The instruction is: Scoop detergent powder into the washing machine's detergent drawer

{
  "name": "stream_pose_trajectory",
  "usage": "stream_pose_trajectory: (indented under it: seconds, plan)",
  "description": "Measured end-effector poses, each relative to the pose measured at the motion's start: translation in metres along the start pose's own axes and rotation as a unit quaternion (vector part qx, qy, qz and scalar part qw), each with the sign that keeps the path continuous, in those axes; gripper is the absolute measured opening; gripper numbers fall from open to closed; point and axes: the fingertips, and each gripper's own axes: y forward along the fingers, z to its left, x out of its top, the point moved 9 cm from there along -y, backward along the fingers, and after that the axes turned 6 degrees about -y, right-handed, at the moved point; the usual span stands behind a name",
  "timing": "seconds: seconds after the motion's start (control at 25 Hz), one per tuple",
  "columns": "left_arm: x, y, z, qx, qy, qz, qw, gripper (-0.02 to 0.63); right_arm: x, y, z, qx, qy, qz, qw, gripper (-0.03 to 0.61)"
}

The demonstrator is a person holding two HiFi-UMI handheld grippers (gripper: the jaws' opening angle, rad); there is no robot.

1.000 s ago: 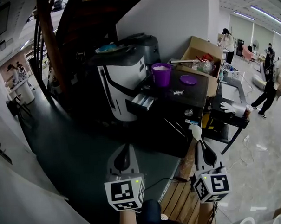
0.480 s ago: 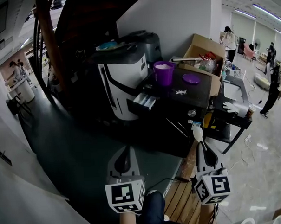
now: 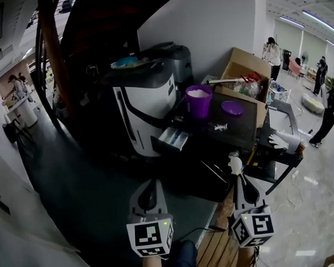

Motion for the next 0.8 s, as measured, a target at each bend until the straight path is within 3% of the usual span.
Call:
stream_pose_trajectory:
  seconds: [0.4, 0.8]
  plan:
    - [0.065, 0.104, 0.053, -0.020, -0.004, 0.007, 0.9998, 0.002, 0.054, 0.105, 0.007, -0.020, 0.001, 0.016, 1.000, 0.021]
    - [0.083, 0.158, 0.077, -0.042, -0.005, 0.026, 0.9988, 0.002, 0.074, 0.161, 0.021, -0.031, 0.002, 0.033, 0.999, 0.021]
